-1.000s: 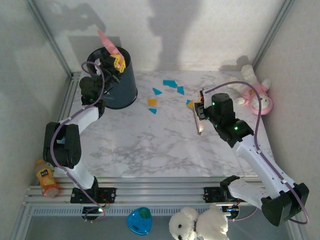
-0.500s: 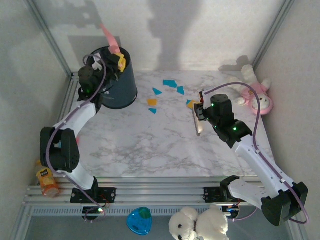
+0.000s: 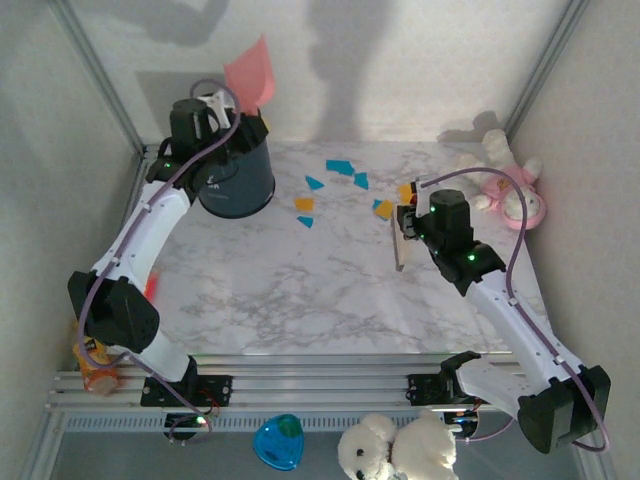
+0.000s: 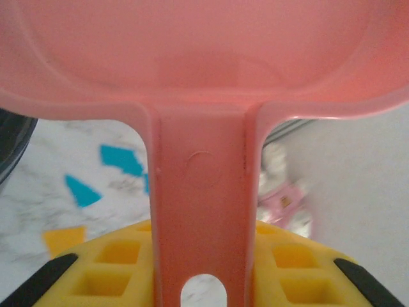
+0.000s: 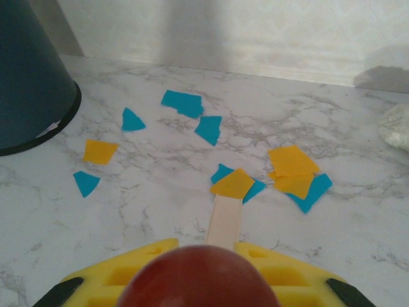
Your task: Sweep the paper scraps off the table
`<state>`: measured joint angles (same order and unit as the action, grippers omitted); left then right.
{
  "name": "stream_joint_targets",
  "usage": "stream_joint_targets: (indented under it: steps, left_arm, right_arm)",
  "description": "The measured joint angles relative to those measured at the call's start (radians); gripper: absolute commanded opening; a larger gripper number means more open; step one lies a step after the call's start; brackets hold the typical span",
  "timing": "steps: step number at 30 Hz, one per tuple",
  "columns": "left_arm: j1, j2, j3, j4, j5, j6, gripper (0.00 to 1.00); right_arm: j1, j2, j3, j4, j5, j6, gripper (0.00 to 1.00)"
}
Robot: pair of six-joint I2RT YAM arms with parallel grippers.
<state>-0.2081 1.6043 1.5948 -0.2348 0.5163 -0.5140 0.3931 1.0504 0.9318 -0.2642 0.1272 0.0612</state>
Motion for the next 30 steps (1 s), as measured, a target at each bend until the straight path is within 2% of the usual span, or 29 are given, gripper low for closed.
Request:
stream_joint_targets:
  steps: [7,16,22,27,30]
  left_arm:
    - [-0.106,-0.001,-0.001,-0.169,-0.097,0.337,0.12]
    - [-0.256,0.000,-0.049,-0.315,-0.206,0.694,0.12]
    - [-0.333,0.069,-0.060,-0.415,-0.265,0.853,0.12]
    - [-0.355,0.167,-0.060,-0.505,-0.298,0.936,0.12]
    - [-0.362,0.213,-0.060,-0.561,-0.309,0.973,0.12]
  right_arm:
    - [-0.088,-0.002,-0.033,0.029,-0.037,0.041,0.00]
    - [-0.187,-0.002,-0.043,0.076,-0.080,0.111,0.00]
    - [-0.246,-0.002,-0.055,0.101,-0.108,0.153,0.00]
    - [-0.271,0.001,-0.055,0.124,-0.116,0.174,0.00]
    - [-0.297,0.053,-0.045,0.167,-0.146,0.194,0.00]
